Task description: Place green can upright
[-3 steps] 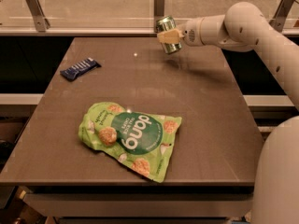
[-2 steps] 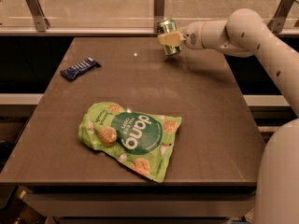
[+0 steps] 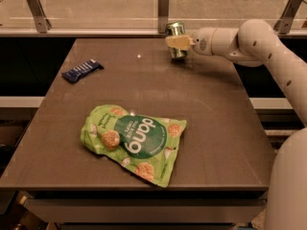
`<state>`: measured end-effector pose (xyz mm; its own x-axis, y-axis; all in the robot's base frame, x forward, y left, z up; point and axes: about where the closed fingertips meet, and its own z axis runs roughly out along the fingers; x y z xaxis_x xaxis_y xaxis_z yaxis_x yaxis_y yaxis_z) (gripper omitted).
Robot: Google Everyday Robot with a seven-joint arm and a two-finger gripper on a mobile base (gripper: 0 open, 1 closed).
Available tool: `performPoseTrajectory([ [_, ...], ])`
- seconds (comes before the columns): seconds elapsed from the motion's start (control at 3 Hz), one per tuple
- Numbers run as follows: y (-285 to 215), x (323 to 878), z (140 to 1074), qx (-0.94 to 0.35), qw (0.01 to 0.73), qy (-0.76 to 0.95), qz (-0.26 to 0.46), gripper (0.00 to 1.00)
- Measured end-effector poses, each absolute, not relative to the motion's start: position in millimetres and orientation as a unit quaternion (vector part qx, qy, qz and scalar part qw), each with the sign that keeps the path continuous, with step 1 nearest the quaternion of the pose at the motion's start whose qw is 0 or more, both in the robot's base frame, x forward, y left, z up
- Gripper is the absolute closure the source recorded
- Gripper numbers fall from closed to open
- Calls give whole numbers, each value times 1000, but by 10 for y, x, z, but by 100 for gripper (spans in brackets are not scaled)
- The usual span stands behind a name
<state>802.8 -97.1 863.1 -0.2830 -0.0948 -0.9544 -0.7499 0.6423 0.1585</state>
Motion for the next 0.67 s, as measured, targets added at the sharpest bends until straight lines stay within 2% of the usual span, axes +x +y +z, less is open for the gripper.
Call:
performPoseTrajectory([
  [0.67,-992,8034,8638,-282,528,735,318,100],
])
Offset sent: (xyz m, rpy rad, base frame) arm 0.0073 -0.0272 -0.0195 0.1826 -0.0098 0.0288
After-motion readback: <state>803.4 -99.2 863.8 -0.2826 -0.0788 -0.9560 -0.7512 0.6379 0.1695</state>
